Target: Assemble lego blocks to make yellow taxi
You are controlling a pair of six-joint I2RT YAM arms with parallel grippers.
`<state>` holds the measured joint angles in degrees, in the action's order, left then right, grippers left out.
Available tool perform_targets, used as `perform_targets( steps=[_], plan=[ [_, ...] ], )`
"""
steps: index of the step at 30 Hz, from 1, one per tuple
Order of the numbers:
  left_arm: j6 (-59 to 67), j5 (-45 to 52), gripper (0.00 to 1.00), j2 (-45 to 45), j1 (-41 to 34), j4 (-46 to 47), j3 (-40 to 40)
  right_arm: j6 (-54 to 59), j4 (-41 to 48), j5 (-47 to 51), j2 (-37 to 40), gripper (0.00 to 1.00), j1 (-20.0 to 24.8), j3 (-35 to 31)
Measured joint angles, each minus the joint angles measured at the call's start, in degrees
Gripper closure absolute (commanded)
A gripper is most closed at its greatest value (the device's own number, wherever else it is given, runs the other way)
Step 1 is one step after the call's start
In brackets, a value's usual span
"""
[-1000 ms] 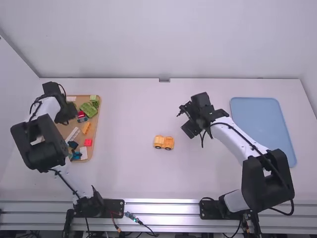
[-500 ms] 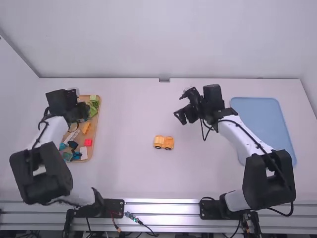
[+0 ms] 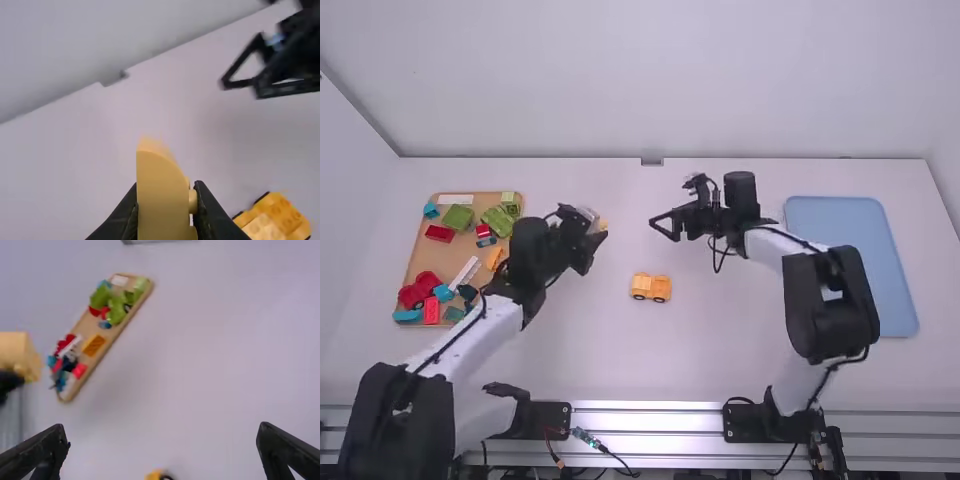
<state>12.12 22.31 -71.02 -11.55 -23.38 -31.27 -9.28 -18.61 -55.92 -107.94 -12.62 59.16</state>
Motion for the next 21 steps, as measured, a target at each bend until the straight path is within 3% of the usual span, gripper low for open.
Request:
perform_targets(
  steps=[6, 12, 21],
  plan=[
    [-1.05, -1.99, 0.98, -2.69, -3.34, -8.7, 3.52, -8.55, -18.01, -7.02, -2.58, 0.02, -0.92, -2.45],
    [-4.24, -2.4, 0.98, -8.26, -3.34, -9.88, 2.75, -15.91, -37.81, -2.34, -2.62, 0.0, -4.22, -11.02],
    [-4.87, -1.95, 0.98, -10.21, -6.86, -13.33, 0.02, -21.92, -42.14, 3.72, -2.62, 0.05, -6.45, -14.78]
  ],
)
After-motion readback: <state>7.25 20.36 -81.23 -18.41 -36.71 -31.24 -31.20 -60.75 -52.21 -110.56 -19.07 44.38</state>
